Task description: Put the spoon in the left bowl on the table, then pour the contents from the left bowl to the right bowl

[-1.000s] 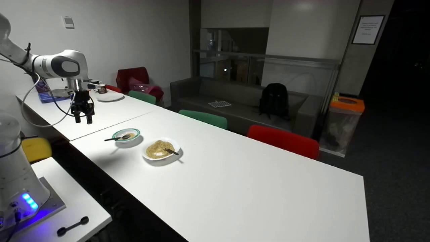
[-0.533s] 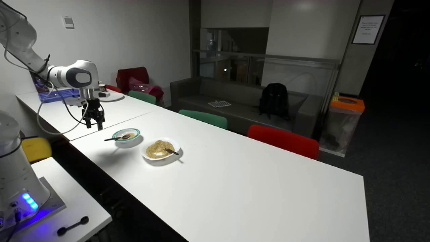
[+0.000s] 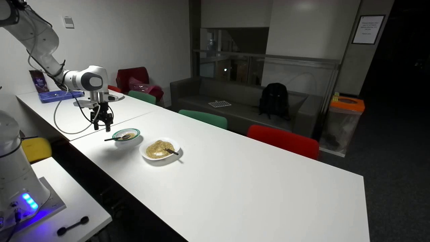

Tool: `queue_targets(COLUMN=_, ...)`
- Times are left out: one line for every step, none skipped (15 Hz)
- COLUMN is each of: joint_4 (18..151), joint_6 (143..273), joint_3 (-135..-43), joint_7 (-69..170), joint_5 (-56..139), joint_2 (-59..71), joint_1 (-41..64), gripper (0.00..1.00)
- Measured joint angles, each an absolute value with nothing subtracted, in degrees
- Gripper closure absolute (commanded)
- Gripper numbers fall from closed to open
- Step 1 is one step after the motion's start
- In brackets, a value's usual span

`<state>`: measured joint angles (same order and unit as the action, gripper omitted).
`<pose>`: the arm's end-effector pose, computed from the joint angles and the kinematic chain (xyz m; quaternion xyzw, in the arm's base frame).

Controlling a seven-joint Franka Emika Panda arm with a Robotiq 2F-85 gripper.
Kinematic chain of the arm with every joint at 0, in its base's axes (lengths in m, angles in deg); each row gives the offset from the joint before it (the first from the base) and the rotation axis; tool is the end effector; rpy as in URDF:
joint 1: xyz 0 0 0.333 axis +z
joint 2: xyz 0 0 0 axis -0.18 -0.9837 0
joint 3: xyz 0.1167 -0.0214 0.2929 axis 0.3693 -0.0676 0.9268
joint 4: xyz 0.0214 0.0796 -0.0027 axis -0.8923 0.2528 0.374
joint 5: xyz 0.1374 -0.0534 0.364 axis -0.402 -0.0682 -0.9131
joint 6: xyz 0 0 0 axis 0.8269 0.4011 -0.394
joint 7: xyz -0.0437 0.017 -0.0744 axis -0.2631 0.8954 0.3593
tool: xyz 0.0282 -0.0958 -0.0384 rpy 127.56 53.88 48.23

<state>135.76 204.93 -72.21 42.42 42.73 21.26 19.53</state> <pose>0.4067 0.1619 0.2586 0.9871 0.1087 -0.1024 0.0568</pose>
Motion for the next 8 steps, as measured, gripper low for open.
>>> queue_targets(joint_4=134.9, joint_6=204.7, joint_3=-72.4, joint_7=42.6, joint_5=42.8, joint_2=19.9, joint_1=19.5, gripper=0.0)
queue_targets(joint_4=134.2, joint_6=204.5, joint_3=-72.7, joint_7=42.7, joint_5=42.8, joint_2=18.7, joint_1=19.5, gripper=0.0)
queue_targets(joint_4=133.7, joint_6=204.5, joint_3=-72.9, joint_7=42.8, joint_5=42.8, joint_2=17.8, joint_1=19.5, gripper=0.0)
queue_targets(joint_4=133.3, joint_6=204.5, joint_3=-73.0, joint_7=42.8, joint_5=42.8, joint_2=17.3, joint_1=19.5, gripper=0.0)
queue_targets(joint_4=133.0, joint_6=204.5, joint_3=-73.0, joint_7=42.8, joint_5=42.8, joint_2=16.9, joint_1=19.5, gripper=0.0)
queue_targets(joint_4=133.0, joint_6=204.5, joint_3=-73.0, joint_7=42.8, joint_5=42.8, joint_2=16.9, joint_1=19.5, gripper=0.0)
queue_targets(joint_4=133.0, joint_6=204.6, joint_3=-73.0, joint_7=42.4, joint_5=43.0, joint_2=16.9, joint_1=19.6, gripper=0.0)
queue_targets(joint_4=133.1, joint_6=205.0, joint_3=-73.1, joint_7=41.8, joint_5=43.4, joint_2=16.9, joint_1=19.7, gripper=0.0)
